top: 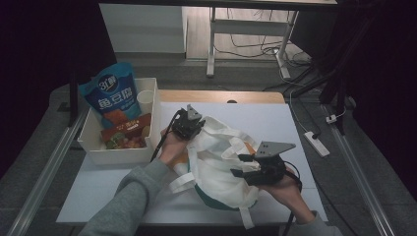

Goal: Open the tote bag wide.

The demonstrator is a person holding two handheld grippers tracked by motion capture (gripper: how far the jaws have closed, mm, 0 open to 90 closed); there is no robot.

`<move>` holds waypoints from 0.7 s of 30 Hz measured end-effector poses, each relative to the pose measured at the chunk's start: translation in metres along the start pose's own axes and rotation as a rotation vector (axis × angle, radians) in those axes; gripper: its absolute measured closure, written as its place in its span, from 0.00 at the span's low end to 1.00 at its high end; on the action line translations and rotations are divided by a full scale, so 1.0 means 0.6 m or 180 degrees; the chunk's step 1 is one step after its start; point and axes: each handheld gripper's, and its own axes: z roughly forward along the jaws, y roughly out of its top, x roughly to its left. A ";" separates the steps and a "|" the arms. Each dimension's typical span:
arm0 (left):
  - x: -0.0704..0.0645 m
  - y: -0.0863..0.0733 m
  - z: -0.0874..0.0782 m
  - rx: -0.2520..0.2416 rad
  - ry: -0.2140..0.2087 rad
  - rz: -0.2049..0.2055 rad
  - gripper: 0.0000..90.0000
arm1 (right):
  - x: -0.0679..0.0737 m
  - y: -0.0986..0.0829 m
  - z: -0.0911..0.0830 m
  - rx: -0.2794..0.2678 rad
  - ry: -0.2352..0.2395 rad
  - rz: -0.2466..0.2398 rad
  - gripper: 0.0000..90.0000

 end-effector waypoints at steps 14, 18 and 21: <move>-0.003 -0.002 -0.002 0.0019 -0.0073 0.0046 0.90 | -0.093 -0.033 0.076 0.0555 -0.0675 0.0229 0.87; -0.003 -0.003 -0.002 0.0018 -0.0082 0.0047 0.90 | -0.095 -0.032 0.074 0.0539 -0.0681 0.0218 0.92; -0.002 -0.003 -0.003 0.0016 -0.0087 0.0043 0.90 | -0.093 -0.030 0.069 0.0463 -0.0728 0.0186 0.94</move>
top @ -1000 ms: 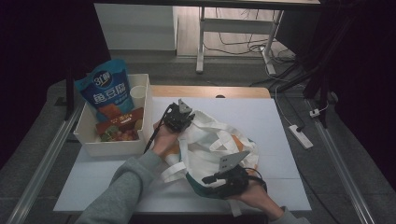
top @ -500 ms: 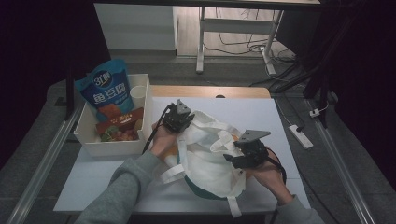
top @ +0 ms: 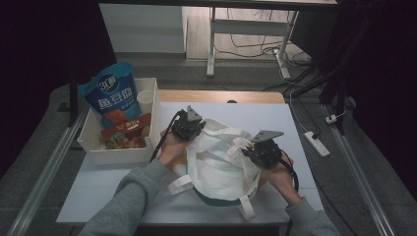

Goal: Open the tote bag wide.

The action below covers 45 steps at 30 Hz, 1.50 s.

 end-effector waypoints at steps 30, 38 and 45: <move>0.006 -0.002 0.005 0.0025 -0.0021 -0.0055 0.90 | -0.128 -0.014 -0.048 -0.0201 -0.0261 0.0616 0.52; 0.005 -0.001 0.005 0.0039 -0.0031 -0.0048 0.90 | -0.028 0.030 -0.121 -0.0549 0.0035 0.0197 0.46; 0.006 -0.001 0.004 0.0054 -0.0043 -0.0048 0.90 | 0.020 0.022 -0.075 -0.0116 0.0115 0.0004 0.50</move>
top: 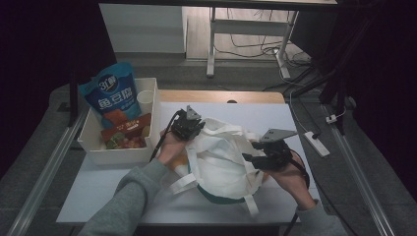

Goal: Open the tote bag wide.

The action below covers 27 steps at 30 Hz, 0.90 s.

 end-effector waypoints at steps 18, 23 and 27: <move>0.000 0.002 -0.001 -0.0074 -0.0017 0.0004 0.90 | -0.094 -0.042 0.052 0.0195 -0.0304 0.0343 0.98; 0.000 0.008 0.000 -0.0121 -0.0043 0.0020 0.89 | -0.120 -0.030 0.033 0.0044 -0.0468 0.0399 0.98; -0.011 0.007 0.018 0.0012 0.0052 0.0147 0.89 | -0.151 -0.044 0.066 0.0157 -0.0463 0.0579 0.98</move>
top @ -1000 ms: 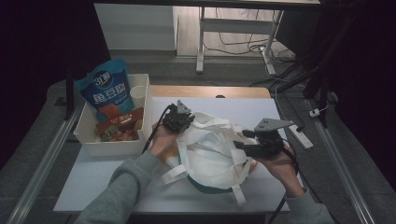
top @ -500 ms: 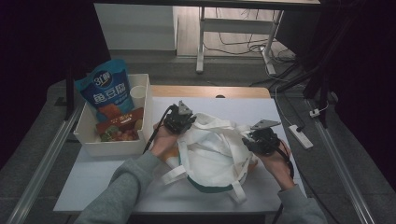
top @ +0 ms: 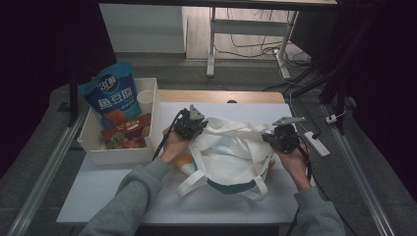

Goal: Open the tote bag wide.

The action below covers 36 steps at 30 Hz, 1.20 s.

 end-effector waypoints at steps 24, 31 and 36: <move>-0.004 0.008 -0.042 -0.0097 -0.0274 -0.0053 0.35 | 0.014 -0.009 -0.023 -0.0112 0.0253 0.0127 0.53; -0.006 0.006 -0.107 -0.0212 -0.0406 -0.0011 0.35 | 0.048 -0.018 -0.084 -0.0365 0.0459 -0.0011 0.50; -0.011 -0.013 -0.140 -0.0163 -0.0469 0.0021 0.35 | 0.090 -0.016 -0.099 -0.0458 0.0688 -0.0189 0.49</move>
